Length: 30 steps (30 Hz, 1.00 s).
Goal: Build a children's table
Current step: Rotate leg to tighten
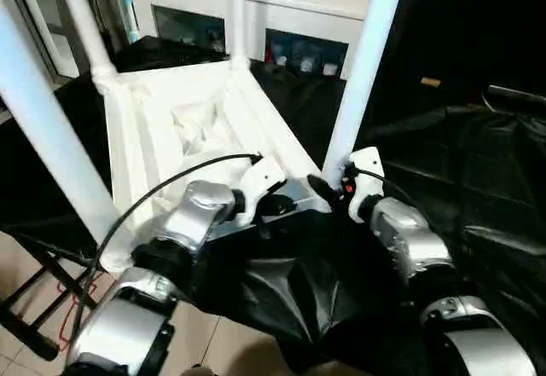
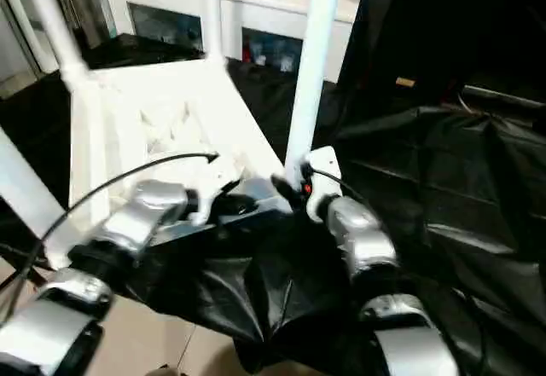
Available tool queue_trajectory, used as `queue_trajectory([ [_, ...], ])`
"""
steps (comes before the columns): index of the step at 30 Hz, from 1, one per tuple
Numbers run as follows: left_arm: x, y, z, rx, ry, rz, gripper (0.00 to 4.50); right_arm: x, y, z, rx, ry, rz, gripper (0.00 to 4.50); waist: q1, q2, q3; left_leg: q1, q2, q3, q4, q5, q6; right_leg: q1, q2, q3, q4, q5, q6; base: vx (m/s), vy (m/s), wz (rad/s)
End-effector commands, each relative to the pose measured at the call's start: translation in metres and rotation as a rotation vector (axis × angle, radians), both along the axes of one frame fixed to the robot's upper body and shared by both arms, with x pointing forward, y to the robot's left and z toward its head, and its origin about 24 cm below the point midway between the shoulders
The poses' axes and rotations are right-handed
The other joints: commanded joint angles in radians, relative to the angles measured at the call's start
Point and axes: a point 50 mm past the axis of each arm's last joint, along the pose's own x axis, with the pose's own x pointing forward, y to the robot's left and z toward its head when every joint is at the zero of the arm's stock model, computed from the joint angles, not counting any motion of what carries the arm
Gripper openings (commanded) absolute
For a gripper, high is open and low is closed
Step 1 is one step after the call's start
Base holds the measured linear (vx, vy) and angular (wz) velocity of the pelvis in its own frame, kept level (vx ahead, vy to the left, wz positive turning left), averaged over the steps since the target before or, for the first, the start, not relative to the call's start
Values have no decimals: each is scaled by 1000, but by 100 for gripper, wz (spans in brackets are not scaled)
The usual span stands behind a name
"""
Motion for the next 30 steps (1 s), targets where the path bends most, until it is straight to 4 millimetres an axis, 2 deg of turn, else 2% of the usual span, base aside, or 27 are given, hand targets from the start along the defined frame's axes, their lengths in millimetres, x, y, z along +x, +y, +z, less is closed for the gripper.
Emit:
queue_trajectory([
  [1, -3, -25, 5, -41, -23, -47, 0, -12, 27, -18, -16, 89, 123, 320, -2, 4, -52, 10, 25, -12, -73, -333, -10, 31, -67, 45, -95, -331, -163, 0, 0, 0],
  [2, -3, -23, 6, -44, -22, -57, 0, -11, 26, -15, -5, 79, 143, 339, -2, 4, -52, 8, 26, -12, -74, -331, -8, 32, -66, 44, -93, -322, -166, 0, 0, 0],
  [6, -5, -12, 7, -50, -21, -100, 0, -10, 18, -4, -30, 13, 267, 350, -1, 3, -54, 6, 26, -12, -72, -328, -1, 36, -68, 44, -92, -311, -170, 0, 0, 0],
  [7, -5, -9, 7, -47, -21, -104, 0, -11, 16, -2, -38, 0, 301, 350, -1, -1, -54, 4, 26, -11, -72, -315, 6, 38, -67, 44, -90, -291, -173, 0, 0, 0],
  [8, -5, -9, 7, -47, -21, -104, 0, -11, 16, -2, -38, 0, 301, 350, 0, 1, -57, 3, 27, -10, -69, -291, 12, 39, -68, 45, -85, -250, -183, 0, 0, 0],
  [10, -9, 1, 7, -50, -16, -161, 0, -17, 8, 3, -28, -20, 439, 350, 2, -1, -60, 2, 26, -8, -65, -254, 27, 43, -66, 44, -79, -192, -198, 0, 0, 0],
  [11, -9, 2, 7, -49, -14, -166, 0, -18, 7, 4, -27, -21, 454, 350, 4, 0, -64, 0, 27, -6, -61, -215, 43, 46, -65, 45, -70, -117, -214, 0, 0, 0],
  [12, -11, 6, 7, -49, -8, -197, 0, -21, 3, 6, -18, -18, 512, 350, 3, -7, -63, -3, 25, -4, -59, -190, 61, 47, -62, 44, -66, -72, -230, 0, 0, 0],
  [14, -14, 12, 8, -53, 6, -239, 0, -25, -1, 7, -13, -10, 576, 350, 9, -1, -65, -3, 28, -3, -55, -159, 78, 49, -62, 42, -58, -27, -246, 0, 0, 0],
  [16, -18, 18, 9, -57, 24, -292, 0, -29, -6, 9, -7, 1, 648, 350, 11, -3, -63, -4, 29, 0, -54, -157, 85, 48, -60, 39, -57, -24, -255, 0, 0, 0],
  [17, -22, 26, 9, -40, 45, -337, 0, -35, -11, 10, 1, 26, 728, 350, 13, -3, -62, -3, 30, 0, -54, -169, 84, 47, -61, 38, -59, -48, -257, 0, 0, 0],
  [18, -22, 26, 9, -40, 46, -337, 0, -35, -11, 10, 1, 27, 728, 350, 16, -1, -61, -3, 31, -1, -55, -177, 82, 47, -62, 38, -60, -64, -255, 0, 0, 0],
  [20, -23, 34, 8, -17, 58, -357, 0, -39, -15, 10, -1, 47, 781, 350, 17, 0, -59, 1, 34, -1, -58, -207, 69, 42, -63, 39, -64, -111, -250, 0, 0, 0],
  [23, -25, 41, 9, -4, 74, -381, 0, -42, -16, 10, 8, 67, 817, 326, 23, 0, -57, 3, 35, -2, -62, -239, 44, 40, -65, 41, -69, -175, -235, 0, 0, 0],
  [26, -25, 45, 10, -1, 80, -390, 0, -45, -16, 9, 16, 92, 851, 305, 23, -1, -57, 4, 35, -3, -64, -238, 30, 39, -65, 42, -68, -173, -232, 0, 0, 0],
  [30, -26, 46, 10, -1, 82, -393, 0, -48, -15, 10, 27, 105, 878, 274, 28, -3, -60, 3, 34, -2, -60, -202, 37, 42, -66, 42, -62, -119, -237, 0, 0, 0],
])
